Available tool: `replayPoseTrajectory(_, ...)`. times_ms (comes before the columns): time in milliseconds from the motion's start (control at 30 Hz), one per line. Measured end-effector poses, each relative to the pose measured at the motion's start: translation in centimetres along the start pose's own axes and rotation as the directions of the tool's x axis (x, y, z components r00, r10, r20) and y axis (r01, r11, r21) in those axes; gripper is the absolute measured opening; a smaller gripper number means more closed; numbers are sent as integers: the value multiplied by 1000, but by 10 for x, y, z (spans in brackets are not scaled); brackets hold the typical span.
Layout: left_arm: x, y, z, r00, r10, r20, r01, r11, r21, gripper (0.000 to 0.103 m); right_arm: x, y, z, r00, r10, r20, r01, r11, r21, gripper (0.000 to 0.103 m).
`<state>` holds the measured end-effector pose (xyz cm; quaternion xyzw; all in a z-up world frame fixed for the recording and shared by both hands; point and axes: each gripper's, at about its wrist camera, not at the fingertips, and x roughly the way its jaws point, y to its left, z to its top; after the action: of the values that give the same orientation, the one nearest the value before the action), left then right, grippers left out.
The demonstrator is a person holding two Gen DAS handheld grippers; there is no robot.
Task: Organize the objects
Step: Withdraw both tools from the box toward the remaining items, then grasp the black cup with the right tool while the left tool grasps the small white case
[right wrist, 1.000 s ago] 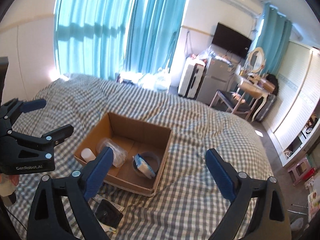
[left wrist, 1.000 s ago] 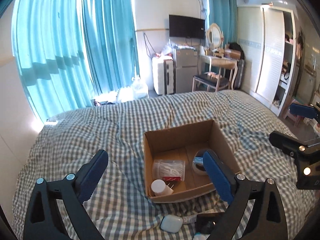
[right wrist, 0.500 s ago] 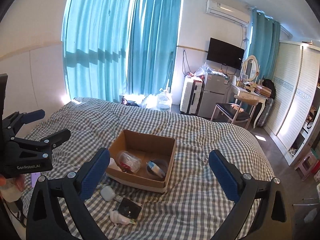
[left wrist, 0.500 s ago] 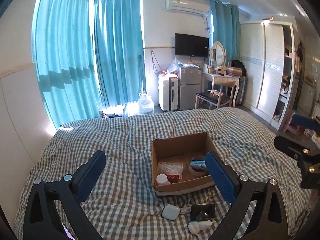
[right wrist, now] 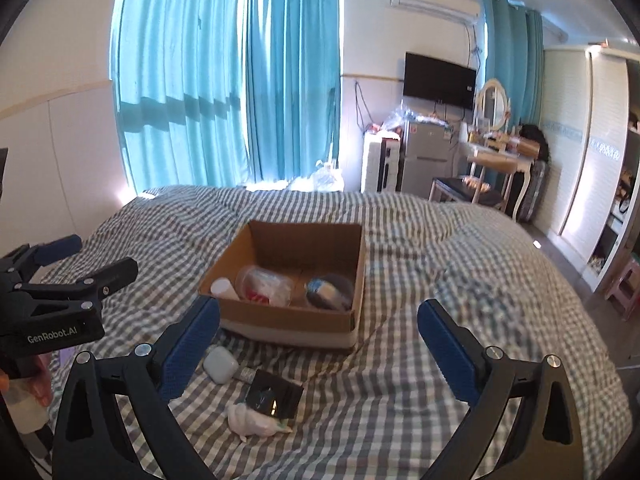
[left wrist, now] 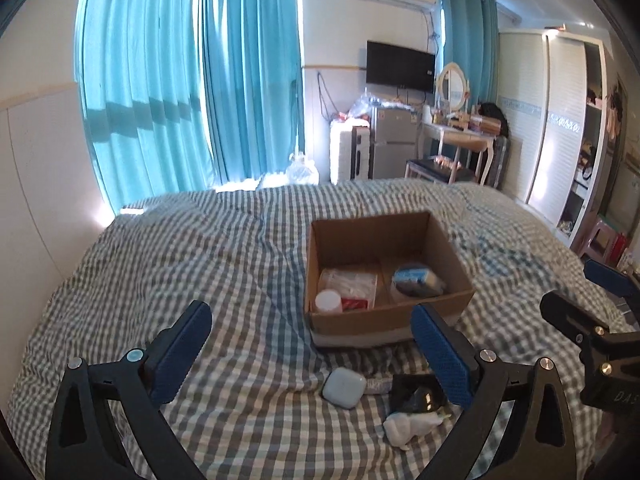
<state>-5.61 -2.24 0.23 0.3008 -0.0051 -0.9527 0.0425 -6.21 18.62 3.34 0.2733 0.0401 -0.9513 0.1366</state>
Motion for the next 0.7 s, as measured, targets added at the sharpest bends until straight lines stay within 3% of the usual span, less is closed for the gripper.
replayPoseTrajectory(367, 72, 15, -62, 988, 28, -151, -40, 997, -73, 102, 71, -1, -49, 985, 42, -169, -37, 999, 33, 100)
replayPoseTrajectory(500, 96, 22, -72, 975, 17, -220, -41, 993, -108, 102, 102, 3, -67, 967, 52, -249, -49, 999, 19, 100)
replayPoseTrajectory(700, 112, 30, -75, 969, 27, -246, -61, 989, -134, 102, 144, 22, -95, 925, 66, -375, -74, 997, -6, 100)
